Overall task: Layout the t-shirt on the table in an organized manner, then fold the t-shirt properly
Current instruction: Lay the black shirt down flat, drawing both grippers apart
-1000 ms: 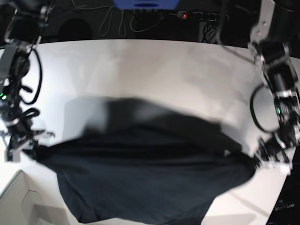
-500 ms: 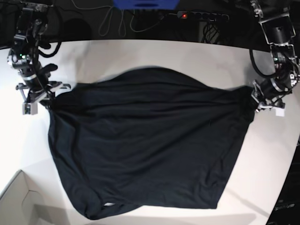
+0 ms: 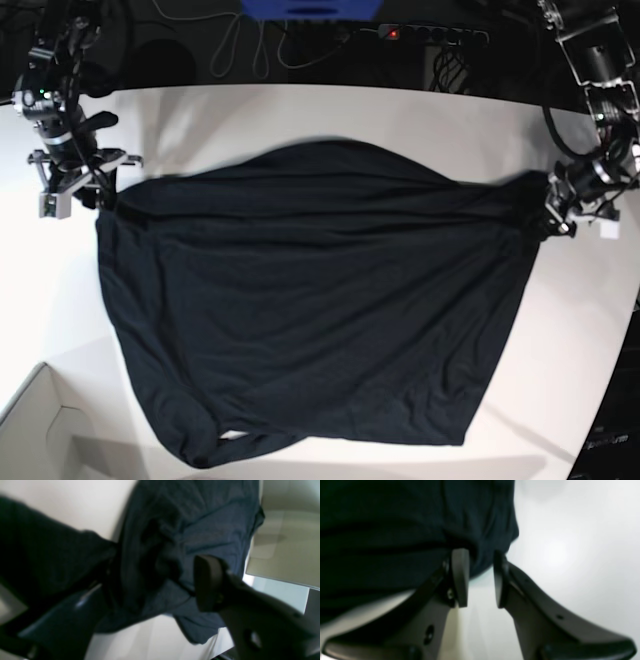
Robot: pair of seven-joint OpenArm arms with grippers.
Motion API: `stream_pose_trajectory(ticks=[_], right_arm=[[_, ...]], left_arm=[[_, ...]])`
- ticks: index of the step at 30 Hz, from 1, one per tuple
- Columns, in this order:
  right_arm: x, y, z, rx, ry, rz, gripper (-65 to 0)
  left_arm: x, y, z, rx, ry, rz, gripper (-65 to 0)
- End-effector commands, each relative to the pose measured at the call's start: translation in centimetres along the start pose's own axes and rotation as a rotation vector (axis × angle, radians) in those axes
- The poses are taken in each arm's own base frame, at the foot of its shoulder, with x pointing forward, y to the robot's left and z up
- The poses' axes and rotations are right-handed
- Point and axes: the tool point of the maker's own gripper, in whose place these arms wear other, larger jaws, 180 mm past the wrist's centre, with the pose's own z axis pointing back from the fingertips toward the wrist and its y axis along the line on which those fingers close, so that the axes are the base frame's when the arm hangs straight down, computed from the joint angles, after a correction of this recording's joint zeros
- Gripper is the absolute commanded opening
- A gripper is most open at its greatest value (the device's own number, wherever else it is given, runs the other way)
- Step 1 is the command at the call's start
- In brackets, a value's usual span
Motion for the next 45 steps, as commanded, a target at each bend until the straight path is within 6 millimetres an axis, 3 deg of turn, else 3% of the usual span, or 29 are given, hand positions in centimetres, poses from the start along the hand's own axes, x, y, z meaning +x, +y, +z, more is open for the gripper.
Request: stream_pose_trajectory(ticks=[1, 3, 8, 16, 22, 27, 37, 40, 45], right_arm=[[1.5, -0.4, 0.5, -0.01, -0.053, 0.002, -47.1], [2.0, -0.6, 0.9, -0.025, -0.072, -0.009, -47.0], [1.6, -0.3, 1.8, -0.02, -0.065, 0.009, -47.0], [1.6, 1.2, 2.5, -0.003, -0.082, -0.022, -47.0], [1.1, 5.1, 2.9, 0.07, -0.086, -0.066, -43.7], [-1.0, 9.6, 2.3, 0.188, -0.023, -0.055, -39.0], [-3.6, 13.7, -1.0, 0.298, 0.068, -0.081, -36.3], [-4.4, 15.8, -1.8, 0.348, 0.097, -0.079, -34.8], [-7.2, 17.2, -3.3, 0.38, 0.184, -0.088, -36.1]], left_arm=[[2.0, -1.8, 0.8, -0.042, -0.051, -0.029, -22.8], [3.0, -2.7, 1.8, -0.058, -0.102, -0.052, -21.8], [3.7, -2.0, 4.4, -0.036, -0.166, -0.066, -21.8], [0.4, 2.3, 5.8, 0.074, -0.105, -0.041, -21.8], [-0.9, 3.7, 5.6, 0.135, -0.069, -0.059, -21.8], [-0.9, 3.4, 5.7, 0.125, -0.071, -0.062, -21.8], [4.2, -1.6, 9.0, 0.067, -0.26, -0.198, -21.7], [5.2, -2.1, 9.0, 0.062, -0.282, -0.21, -21.7], [5.5, -2.6, 8.7, 0.05, -0.293, -0.202, -21.7]])
